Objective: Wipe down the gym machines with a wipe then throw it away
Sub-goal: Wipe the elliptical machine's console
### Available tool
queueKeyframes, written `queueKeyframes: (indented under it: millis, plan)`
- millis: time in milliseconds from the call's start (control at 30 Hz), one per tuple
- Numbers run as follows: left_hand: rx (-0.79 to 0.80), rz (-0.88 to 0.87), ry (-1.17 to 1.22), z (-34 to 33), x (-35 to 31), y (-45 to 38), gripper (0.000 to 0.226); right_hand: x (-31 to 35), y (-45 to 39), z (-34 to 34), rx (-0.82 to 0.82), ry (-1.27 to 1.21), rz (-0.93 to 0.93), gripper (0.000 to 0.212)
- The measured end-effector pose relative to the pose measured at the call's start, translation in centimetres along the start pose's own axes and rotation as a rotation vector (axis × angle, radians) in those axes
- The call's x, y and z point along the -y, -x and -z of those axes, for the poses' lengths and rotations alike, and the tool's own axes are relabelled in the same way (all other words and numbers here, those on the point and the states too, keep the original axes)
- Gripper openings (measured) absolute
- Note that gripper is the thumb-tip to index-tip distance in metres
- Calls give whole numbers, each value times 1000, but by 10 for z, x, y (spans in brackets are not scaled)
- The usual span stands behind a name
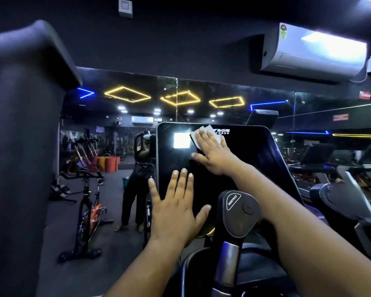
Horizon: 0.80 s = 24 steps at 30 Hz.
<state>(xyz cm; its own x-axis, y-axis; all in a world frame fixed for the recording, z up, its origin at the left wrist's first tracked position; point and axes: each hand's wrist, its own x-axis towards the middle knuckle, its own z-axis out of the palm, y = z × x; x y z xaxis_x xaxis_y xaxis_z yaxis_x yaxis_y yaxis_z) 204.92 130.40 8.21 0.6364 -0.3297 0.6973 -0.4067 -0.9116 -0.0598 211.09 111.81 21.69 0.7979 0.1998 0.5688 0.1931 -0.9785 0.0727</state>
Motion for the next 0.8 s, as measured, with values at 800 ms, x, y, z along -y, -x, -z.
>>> queueKeyframes:
  millis: [800]
  plan:
    - [251,84,94,15,56,39,143,99,5,-21,28,74,340,88]
